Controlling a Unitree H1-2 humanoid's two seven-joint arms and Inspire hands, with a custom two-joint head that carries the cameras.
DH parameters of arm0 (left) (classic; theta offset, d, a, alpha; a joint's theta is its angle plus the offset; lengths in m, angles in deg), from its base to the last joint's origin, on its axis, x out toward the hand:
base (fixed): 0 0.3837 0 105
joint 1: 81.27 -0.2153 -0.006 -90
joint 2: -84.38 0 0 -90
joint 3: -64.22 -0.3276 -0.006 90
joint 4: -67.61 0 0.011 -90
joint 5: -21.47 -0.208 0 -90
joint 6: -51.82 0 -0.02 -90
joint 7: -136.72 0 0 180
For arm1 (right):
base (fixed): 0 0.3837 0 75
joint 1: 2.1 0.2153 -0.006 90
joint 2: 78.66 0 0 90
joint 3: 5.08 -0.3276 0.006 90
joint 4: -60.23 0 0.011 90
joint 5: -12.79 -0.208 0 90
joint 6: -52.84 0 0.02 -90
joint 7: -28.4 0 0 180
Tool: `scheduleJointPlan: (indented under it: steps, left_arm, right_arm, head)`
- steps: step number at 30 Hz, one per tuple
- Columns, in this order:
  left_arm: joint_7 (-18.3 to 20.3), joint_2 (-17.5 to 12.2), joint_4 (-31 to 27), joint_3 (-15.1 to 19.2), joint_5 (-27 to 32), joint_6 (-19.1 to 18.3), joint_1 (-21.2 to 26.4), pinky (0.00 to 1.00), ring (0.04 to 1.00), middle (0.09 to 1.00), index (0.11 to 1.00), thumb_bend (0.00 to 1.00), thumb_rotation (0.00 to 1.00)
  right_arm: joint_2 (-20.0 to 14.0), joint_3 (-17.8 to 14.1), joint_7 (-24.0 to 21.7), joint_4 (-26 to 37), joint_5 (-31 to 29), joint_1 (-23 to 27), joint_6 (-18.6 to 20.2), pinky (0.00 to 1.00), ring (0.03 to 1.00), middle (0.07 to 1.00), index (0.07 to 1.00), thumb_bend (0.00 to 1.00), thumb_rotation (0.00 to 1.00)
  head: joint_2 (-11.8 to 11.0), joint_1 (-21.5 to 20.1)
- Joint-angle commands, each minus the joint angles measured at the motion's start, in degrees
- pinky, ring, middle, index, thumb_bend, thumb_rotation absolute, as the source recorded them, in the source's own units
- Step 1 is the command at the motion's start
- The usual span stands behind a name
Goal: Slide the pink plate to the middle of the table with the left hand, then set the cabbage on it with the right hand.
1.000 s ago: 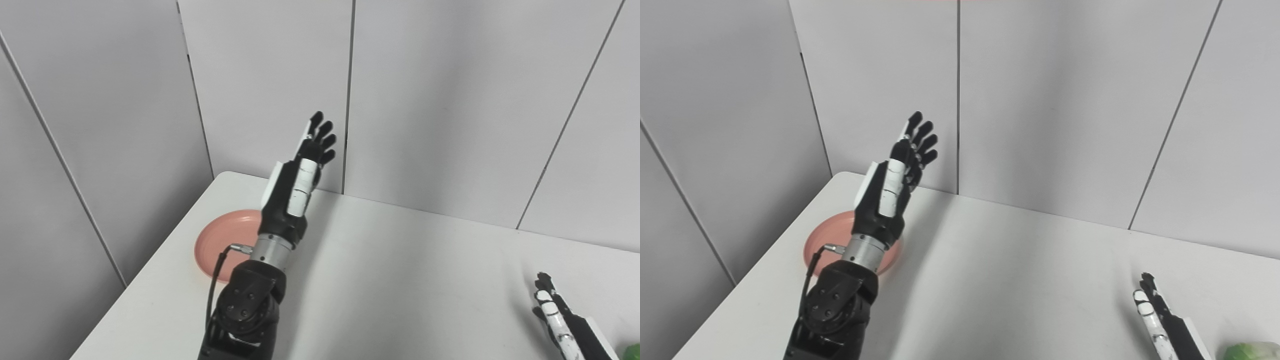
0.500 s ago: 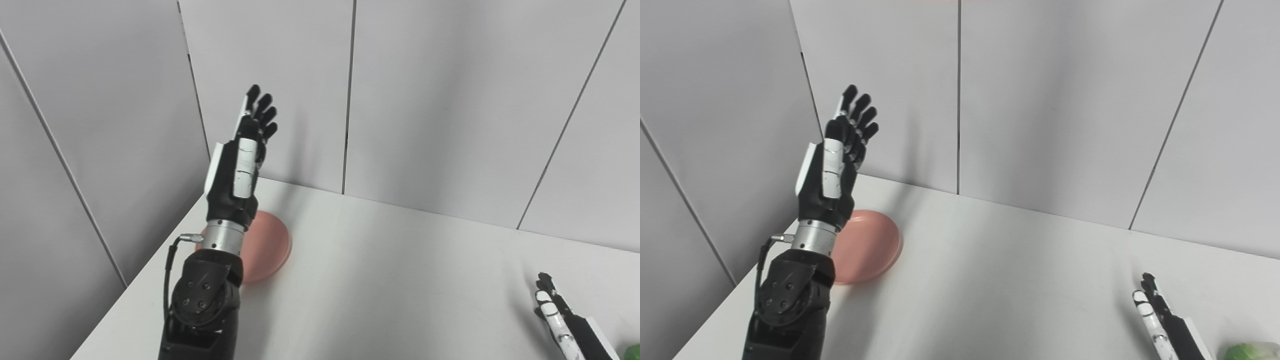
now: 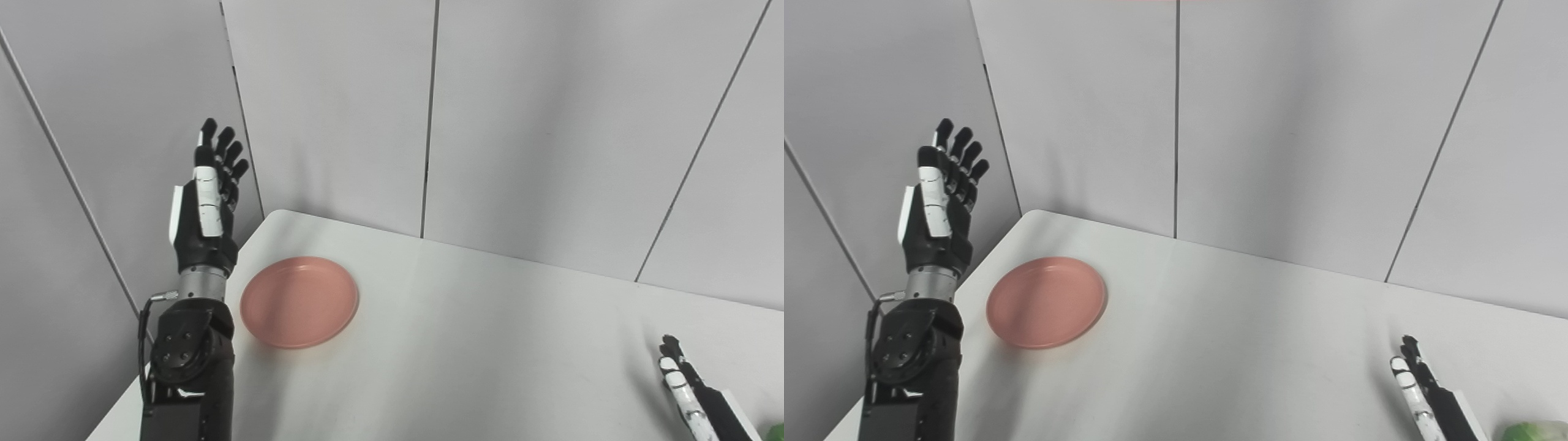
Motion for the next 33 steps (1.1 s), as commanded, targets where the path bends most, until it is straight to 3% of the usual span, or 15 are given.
scheduleJointPlan:
  steps: [1, 16, 33]
  left_arm:
    - [-0.95, -1.74, -0.01, 0.73, 0.68, 2.25, 1.63, 0.96, 0.969, 0.966, 0.979, 0.84, 1.0]
    - [-1.38, -4.0, 8.44, 4.44, 4.1, 5.07, 1.45, 0.97, 0.965, 0.972, 0.983, 0.84, 1.0]
    - [-0.95, -5.71, 21.4, 5.57, 8.19, 6.72, 2.06, 1.0, 0.988, 0.995, 1.0, 0.84, 1.0]
  right_arm:
    - [-0.57, -0.61, 0.54, 2.02, -0.13, 1.04, -0.39, 1.0, 1.0, 1.0, 1.0, 0.19, 1.0]
    - [-0.58, -0.88, 0.21, 1.58, -0.74, 1.09, -0.58, 1.0, 1.0, 1.0, 1.0, 0.2, 1.0]
    - [-0.75, -0.45, 0.49, 2.07, 0.13, 1.11, -0.23, 1.0, 1.0, 1.0, 1.0, 0.21, 1.0]
  head:
    - [0.03, -0.06]
    - [0.3, 0.22]
    - [0.54, 0.26]
